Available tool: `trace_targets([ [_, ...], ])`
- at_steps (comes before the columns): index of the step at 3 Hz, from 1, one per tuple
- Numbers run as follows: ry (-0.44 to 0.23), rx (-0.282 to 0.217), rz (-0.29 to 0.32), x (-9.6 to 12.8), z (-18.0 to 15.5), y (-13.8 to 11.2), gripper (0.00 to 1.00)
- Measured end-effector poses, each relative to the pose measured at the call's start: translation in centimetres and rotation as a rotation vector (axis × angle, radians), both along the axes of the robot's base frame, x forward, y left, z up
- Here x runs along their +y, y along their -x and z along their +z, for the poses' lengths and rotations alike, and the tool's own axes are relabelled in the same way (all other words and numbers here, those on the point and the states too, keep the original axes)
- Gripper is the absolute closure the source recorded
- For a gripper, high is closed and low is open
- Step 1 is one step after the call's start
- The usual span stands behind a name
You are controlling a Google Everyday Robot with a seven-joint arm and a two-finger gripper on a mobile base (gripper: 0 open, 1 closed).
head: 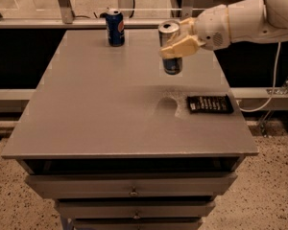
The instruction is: Move redbull can near rxbar chocolate
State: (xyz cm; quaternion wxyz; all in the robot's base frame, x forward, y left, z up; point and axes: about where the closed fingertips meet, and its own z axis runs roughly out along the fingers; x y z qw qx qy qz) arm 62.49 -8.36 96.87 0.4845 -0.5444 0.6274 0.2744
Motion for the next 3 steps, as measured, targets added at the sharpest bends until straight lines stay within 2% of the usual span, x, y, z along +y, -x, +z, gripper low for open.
trace_targets([
  [1,-0.001,0.031,-0.108,-6.1,-3.0,1.1,1.00],
  [2,-0.005,0.040,-0.149,-8.5,-4.8,1.3,1.00],
  [3,-0.029,0.013,-0.170,-9.8,-5.6,0.4,1.00],
])
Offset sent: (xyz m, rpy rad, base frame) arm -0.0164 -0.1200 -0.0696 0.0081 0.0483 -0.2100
